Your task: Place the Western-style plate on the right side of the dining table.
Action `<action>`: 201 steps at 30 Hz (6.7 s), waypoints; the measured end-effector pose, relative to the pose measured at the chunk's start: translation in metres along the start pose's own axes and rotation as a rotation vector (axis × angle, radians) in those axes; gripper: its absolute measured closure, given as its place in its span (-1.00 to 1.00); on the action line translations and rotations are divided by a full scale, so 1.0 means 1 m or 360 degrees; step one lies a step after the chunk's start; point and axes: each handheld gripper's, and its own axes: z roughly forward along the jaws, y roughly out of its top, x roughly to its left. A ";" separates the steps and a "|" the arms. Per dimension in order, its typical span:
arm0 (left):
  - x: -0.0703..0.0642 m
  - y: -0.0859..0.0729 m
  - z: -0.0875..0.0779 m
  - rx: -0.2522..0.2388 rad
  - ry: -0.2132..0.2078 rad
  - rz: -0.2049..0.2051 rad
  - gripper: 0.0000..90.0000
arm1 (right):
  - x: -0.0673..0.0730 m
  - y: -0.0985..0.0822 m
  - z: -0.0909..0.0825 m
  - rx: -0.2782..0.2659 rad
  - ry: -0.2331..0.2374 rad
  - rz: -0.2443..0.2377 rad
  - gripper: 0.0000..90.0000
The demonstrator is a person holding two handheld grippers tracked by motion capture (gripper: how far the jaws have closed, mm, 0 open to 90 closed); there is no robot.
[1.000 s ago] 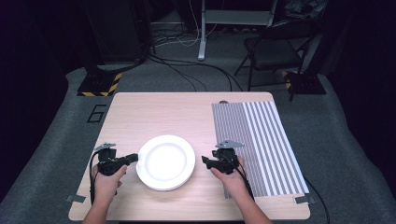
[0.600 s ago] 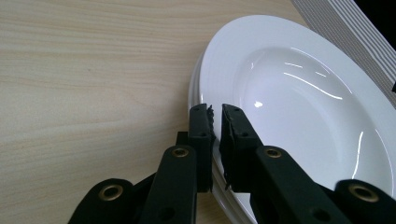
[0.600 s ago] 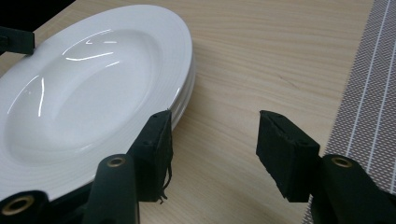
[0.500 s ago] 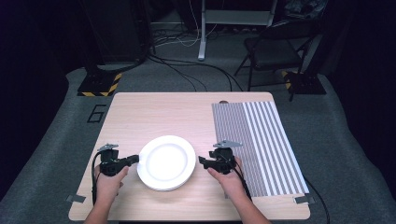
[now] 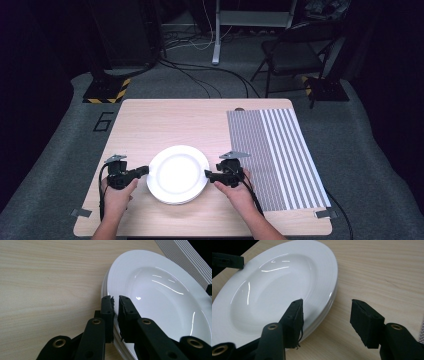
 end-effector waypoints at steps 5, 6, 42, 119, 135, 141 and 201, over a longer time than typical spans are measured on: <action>0.000 -0.001 -0.001 0.0002 -0.0005 -0.0006 0.83 | 0.002 0.000 0.002 0.0014 0.0070 0.0078 0.02; 0.000 -0.001 -0.001 0.0002 -0.0003 -0.0004 0.83 | 0.002 0.000 0.001 0.0013 0.0079 0.0093 0.06; 0.000 -0.003 -0.002 -0.0008 -0.0009 -0.0029 0.83 | -0.021 -0.004 0.005 0.0026 0.0424 0.0561 0.26; -0.003 -0.006 0.004 -0.0015 -0.0030 0.0037 0.86 | -0.033 -0.008 0.009 0.0122 0.0657 0.0751 0.73; -0.010 -0.005 0.012 0.0010 -0.0069 0.0063 0.77 | -0.035 -0.003 -0.005 0.0095 0.0615 0.0711 0.74; -0.014 -0.005 0.017 0.0021 -0.0080 0.0065 0.74 | -0.035 -0.002 -0.011 0.0076 0.0609 0.0699 0.74; -0.024 -0.006 0.022 0.0020 -0.0237 -0.0067 0.26 | -0.040 -0.012 -0.018 -0.0012 0.0557 0.0778 0.72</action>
